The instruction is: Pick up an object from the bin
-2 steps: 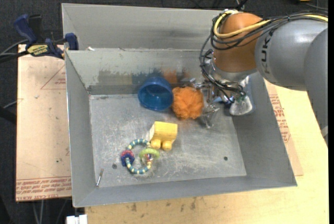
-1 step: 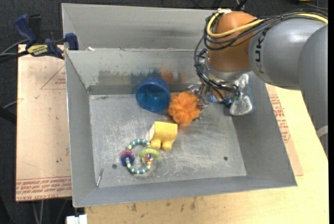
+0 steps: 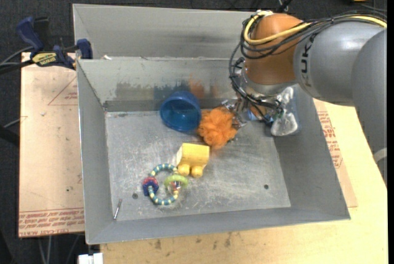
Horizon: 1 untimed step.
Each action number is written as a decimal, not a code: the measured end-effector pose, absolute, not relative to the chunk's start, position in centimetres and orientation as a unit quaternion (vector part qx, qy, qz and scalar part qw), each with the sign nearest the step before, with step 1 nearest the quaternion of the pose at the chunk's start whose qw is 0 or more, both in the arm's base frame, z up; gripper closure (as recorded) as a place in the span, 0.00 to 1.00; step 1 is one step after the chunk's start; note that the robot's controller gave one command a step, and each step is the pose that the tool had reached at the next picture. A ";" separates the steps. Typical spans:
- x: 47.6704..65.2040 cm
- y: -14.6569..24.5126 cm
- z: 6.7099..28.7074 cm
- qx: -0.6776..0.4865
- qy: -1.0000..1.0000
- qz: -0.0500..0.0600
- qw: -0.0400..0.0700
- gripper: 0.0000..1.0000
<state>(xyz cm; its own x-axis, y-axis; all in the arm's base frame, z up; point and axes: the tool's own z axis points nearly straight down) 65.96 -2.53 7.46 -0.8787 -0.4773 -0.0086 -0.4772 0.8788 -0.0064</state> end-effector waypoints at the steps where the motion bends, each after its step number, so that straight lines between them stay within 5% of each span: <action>1: 66.1 -2.5 8.4 -0.246 0.969 0.000 0.003 1.00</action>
Offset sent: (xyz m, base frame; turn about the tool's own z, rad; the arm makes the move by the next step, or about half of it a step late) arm 0.0003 0.0000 0.0489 0.0000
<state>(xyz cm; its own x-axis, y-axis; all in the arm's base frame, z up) 66.09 -2.45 8.44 -0.8792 -0.4765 -0.0059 -0.4765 0.8792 -0.0016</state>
